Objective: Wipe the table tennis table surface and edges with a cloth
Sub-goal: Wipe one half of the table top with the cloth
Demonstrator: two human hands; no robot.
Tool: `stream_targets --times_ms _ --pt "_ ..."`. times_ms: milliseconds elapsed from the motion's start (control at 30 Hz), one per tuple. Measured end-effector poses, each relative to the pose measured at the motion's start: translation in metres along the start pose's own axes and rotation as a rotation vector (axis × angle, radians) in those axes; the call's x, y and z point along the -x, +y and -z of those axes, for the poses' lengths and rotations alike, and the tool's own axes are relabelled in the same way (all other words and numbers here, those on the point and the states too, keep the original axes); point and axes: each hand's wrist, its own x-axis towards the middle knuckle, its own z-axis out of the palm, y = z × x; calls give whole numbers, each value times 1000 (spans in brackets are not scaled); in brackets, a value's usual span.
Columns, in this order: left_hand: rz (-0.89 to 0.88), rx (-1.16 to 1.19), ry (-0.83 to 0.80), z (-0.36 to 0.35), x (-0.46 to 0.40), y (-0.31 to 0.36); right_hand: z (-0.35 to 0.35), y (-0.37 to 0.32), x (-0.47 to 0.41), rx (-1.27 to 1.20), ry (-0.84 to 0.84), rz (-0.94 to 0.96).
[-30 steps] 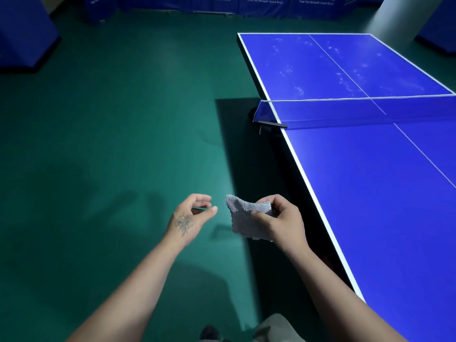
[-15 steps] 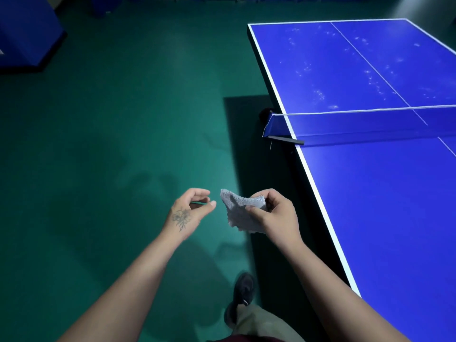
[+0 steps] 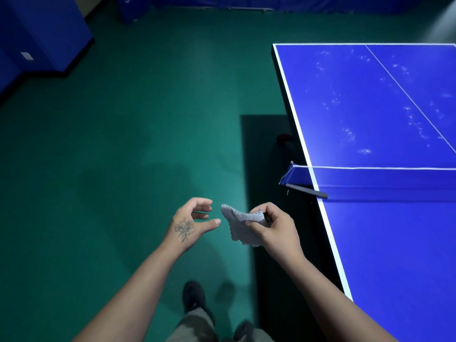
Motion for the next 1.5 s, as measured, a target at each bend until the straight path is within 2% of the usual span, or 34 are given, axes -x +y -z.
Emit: stream_targets --times_ms 267,533,833,1267,1500 --pt "-52 64 -28 58 -143 11 -42 -41 -121 11 88 0" --pt "-61 80 -135 122 -268 36 -94 -101 -216 8 209 -28" --pt "-68 60 -260 146 -368 53 -121 -125 -300 6 331 -62" --pt "-67 25 -275 163 -528 85 -136 -143 -461 -9 324 -74" --pt "-60 8 -288 154 -627 116 -122 -156 -557 -15 283 -110"
